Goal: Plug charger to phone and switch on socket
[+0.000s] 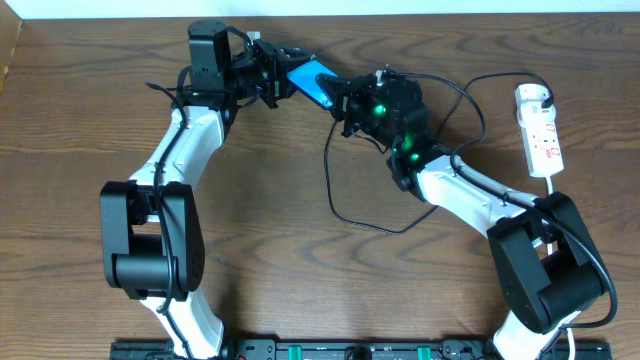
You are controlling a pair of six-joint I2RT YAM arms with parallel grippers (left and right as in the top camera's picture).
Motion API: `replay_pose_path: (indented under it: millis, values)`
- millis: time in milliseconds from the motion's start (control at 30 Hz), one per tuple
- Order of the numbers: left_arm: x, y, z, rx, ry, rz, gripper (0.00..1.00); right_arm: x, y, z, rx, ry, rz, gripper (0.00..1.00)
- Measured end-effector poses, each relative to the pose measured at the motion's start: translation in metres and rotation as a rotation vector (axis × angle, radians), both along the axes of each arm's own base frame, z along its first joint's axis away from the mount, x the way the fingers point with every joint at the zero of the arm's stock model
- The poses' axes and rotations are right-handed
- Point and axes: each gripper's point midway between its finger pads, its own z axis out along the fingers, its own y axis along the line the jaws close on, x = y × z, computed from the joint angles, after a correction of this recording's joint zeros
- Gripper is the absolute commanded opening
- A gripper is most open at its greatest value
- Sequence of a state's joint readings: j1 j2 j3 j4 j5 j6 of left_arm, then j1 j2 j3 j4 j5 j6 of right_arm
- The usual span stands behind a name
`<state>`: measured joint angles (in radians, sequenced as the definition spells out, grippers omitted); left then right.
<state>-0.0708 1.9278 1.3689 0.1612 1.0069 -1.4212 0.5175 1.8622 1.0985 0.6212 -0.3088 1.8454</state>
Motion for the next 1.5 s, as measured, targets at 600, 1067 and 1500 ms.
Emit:
replay_pose_path:
  millis: [600, 1067, 1500]
  values:
    - [0.003, 0.002, -0.003, 0.021, -0.013, 0.020, 0.07, -0.009, 0.011, 0.004, -0.006, -0.010, 0.036, 0.66]
    - [0.002, 0.066, -0.005, 0.095, -0.176, -0.017, 0.08, -0.002, -0.038, -0.049, -0.345, -0.071, 0.148, 0.99]
    - [-0.014, 0.114, -0.001, 0.065, -0.252, -0.062, 0.07, -0.057, -0.097, -0.139, -0.754, -0.004, 0.479, 0.70]
